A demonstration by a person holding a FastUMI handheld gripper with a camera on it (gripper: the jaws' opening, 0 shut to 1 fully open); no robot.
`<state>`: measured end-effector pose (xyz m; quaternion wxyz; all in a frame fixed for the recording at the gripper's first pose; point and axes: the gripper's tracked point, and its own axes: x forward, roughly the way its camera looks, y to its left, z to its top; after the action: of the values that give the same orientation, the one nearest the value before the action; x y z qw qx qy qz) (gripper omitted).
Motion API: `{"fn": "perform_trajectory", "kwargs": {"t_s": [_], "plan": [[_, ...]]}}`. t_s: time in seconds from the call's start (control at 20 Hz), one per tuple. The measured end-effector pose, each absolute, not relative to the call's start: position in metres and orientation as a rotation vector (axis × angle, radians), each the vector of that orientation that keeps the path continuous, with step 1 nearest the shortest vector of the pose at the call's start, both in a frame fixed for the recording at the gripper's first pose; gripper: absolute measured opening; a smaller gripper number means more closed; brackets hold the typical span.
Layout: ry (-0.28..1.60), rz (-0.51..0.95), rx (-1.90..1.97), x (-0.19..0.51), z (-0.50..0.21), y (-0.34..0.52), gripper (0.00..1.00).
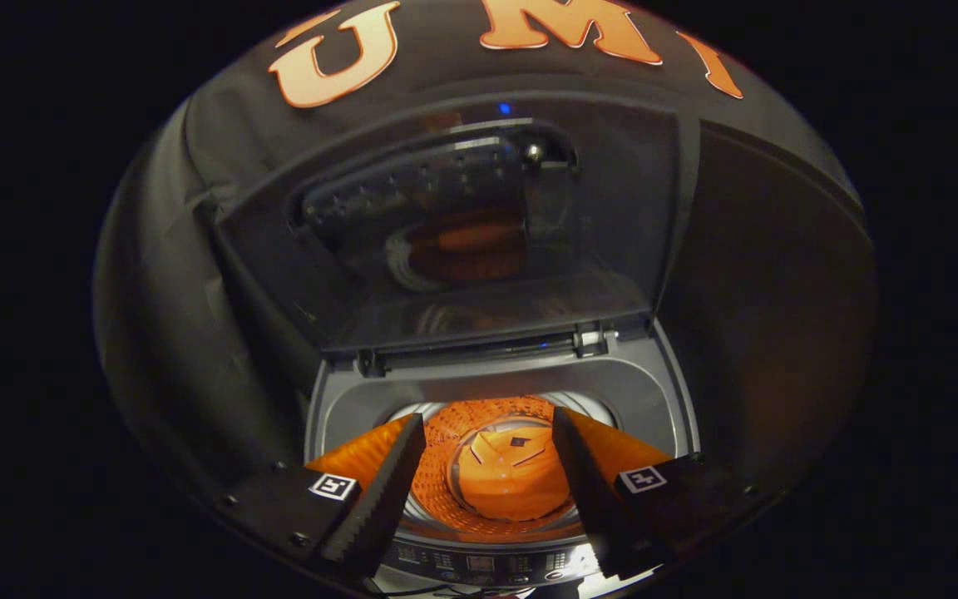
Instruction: Put the clothes into the washing machine and then close the washing machine lid.
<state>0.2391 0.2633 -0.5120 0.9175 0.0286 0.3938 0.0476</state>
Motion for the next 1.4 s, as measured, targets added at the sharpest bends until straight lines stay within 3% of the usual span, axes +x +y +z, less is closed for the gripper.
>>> {"fn": "perform_trajectory", "kwargs": {"t_s": [0.5,1.1,1.4], "plan": [[0.594,0.129,0.041,0.287,-0.389,0.276,0.98],[0.495,0.141,0.054,0.351,-0.341,0.302,0.99],[0.504,0.112,0.008,0.389,-0.354,0.304,0.98]]}}
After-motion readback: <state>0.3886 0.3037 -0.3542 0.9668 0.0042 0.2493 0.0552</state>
